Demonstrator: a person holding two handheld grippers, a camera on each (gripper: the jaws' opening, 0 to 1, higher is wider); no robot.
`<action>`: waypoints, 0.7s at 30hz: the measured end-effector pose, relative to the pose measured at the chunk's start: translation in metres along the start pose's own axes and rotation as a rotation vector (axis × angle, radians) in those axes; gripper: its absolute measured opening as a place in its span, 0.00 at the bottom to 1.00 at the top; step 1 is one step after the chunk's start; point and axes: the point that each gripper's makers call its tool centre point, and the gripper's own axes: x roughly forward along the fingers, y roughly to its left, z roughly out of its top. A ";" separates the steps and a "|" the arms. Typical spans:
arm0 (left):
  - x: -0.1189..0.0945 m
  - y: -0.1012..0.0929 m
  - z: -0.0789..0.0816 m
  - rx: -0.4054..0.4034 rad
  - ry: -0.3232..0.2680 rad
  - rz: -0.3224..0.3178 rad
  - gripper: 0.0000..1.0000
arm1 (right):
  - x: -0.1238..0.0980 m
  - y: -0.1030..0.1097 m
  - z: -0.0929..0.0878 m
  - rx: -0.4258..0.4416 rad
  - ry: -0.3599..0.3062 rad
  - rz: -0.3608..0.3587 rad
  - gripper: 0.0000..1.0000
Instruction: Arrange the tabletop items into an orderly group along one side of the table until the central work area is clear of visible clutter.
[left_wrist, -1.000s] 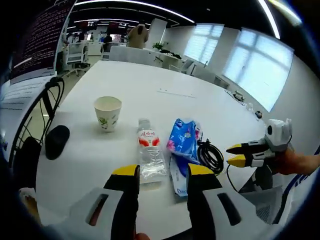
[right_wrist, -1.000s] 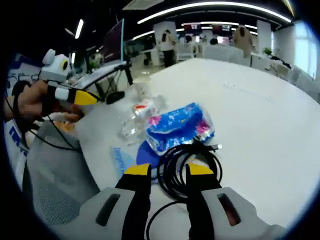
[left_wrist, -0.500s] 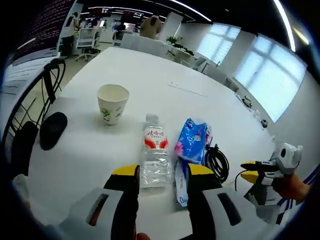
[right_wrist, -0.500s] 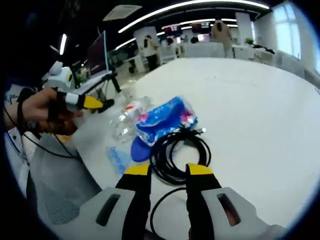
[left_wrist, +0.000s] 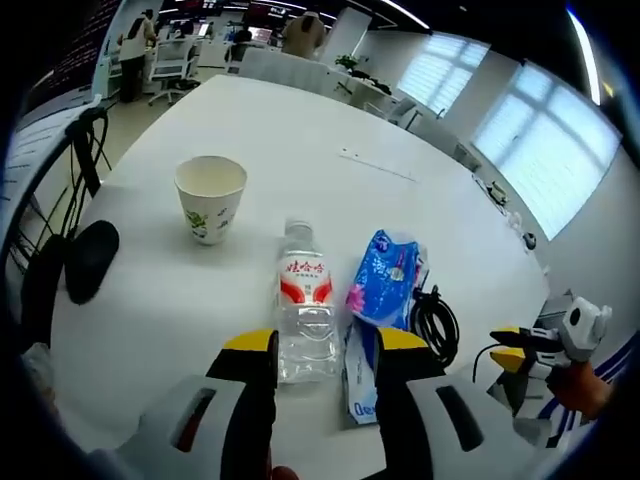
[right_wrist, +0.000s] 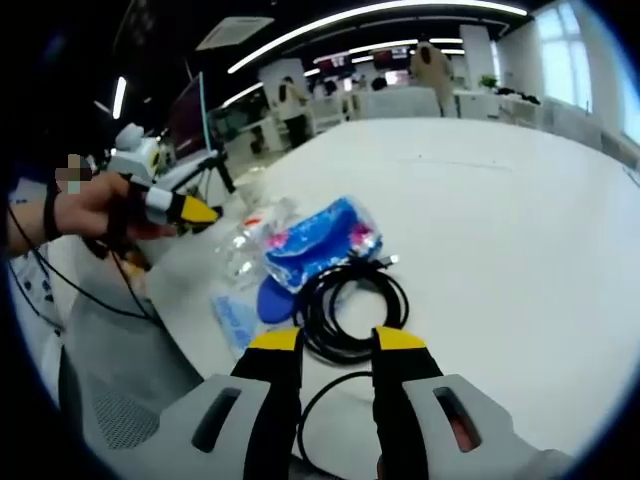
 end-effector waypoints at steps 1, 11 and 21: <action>0.001 0.000 0.000 0.000 0.003 0.000 0.37 | -0.001 0.000 0.001 0.001 -0.001 -0.001 0.25; 0.012 -0.003 0.005 -0.009 0.035 0.019 0.40 | -0.010 -0.002 0.003 0.002 -0.005 0.002 0.25; 0.035 0.003 0.010 -0.013 0.082 0.034 0.43 | -0.015 0.004 0.006 -0.010 -0.007 0.020 0.25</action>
